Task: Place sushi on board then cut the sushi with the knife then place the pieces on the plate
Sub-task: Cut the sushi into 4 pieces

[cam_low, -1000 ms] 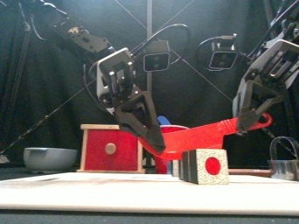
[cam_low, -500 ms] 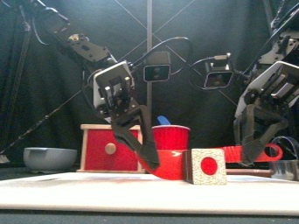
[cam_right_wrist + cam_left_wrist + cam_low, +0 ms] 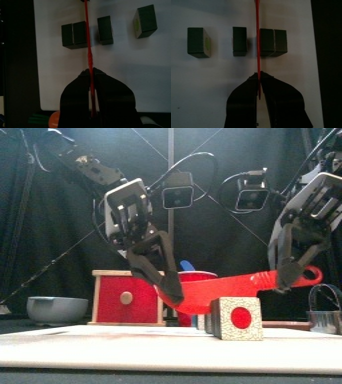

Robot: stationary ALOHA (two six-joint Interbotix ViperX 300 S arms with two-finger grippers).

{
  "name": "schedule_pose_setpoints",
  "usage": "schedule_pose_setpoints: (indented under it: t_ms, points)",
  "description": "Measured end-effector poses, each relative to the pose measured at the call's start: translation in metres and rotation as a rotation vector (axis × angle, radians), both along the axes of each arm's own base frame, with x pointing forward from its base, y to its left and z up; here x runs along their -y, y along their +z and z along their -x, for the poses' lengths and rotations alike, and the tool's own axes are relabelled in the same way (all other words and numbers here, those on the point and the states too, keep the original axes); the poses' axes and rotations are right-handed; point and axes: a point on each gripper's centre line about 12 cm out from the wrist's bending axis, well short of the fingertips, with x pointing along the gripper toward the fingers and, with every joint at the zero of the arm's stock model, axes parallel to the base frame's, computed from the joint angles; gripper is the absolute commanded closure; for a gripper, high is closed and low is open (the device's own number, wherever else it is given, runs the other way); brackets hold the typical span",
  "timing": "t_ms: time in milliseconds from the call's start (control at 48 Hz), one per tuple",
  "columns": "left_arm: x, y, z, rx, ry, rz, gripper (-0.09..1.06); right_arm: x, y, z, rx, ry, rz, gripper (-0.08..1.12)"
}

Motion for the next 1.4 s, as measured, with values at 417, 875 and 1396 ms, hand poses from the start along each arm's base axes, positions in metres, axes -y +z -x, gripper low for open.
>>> schedule_pose_setpoints:
  t_ms: [417, 875, 1396]
  points:
    - [0.017, 0.009, 0.004, 0.02, -0.047, -0.001, 0.47, -0.011, 0.005, 0.007, 0.011, 0.003, -0.045, 0.67]
    - [0.018, -0.003, 0.003, -0.005, -0.041, 0.002, 0.47, -0.017, -0.013, 0.006, -0.05, 0.009, -0.045, 0.67]
    - [0.02, -0.004, 0.003, -0.009, -0.034, 0.013, 0.47, -0.021, -0.017, 0.006, -0.064, 0.003, -0.06, 0.67]
